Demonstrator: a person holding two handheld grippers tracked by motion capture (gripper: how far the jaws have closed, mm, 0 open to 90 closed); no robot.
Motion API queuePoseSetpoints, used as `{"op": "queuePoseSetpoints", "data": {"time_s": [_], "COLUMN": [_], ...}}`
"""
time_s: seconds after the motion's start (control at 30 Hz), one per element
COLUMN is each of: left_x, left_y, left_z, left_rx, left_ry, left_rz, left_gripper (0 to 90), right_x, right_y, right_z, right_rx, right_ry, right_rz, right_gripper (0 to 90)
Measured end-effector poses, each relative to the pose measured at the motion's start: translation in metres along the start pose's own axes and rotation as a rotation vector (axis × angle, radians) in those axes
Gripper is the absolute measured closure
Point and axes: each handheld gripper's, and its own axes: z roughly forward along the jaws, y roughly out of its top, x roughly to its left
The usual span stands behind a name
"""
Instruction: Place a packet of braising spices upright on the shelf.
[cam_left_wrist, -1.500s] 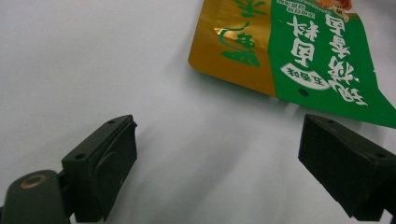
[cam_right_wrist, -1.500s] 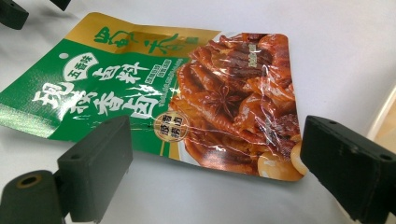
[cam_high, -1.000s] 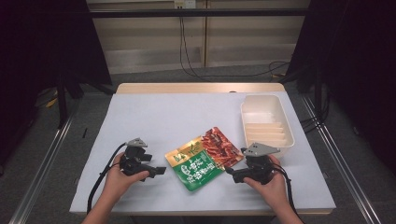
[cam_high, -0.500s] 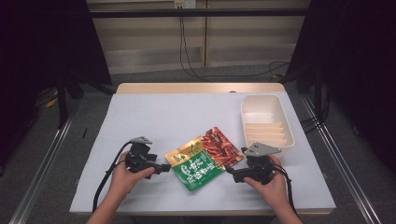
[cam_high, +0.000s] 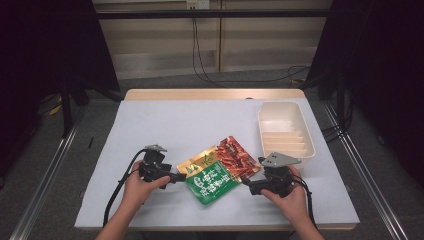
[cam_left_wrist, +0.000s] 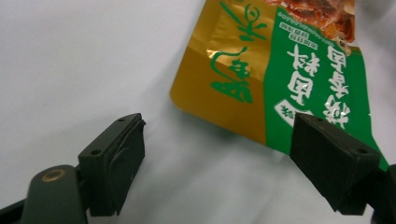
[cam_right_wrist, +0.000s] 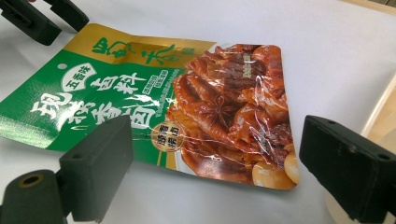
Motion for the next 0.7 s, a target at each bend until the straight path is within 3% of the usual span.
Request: {"op": "queuePoseSetpoints", "data": {"time_s": [0.37,0.57,0.7], "left_x": [-0.009,-0.013,-0.015], "left_y": [0.009,0.009,0.009], "left_z": [0.01,0.015,0.018], "left_rx": [-0.014,0.002,0.01], "left_ry": [-0.046,-0.063,-0.088], "left_rz": [-0.054,-0.04,-0.039], "left_gripper": [27.0,31.7,42.0], "right_x": [0.002,0.002,0.003], "right_y": [0.001,0.002,0.002], "right_z": [-0.001,-0.002,-0.002], "right_rx": [-0.004,-0.005,-0.006], "right_ry": [0.002,0.0,0.003], "right_rz": [-0.014,-0.015,-0.018], "right_gripper": [9.8,9.8,9.8]}}
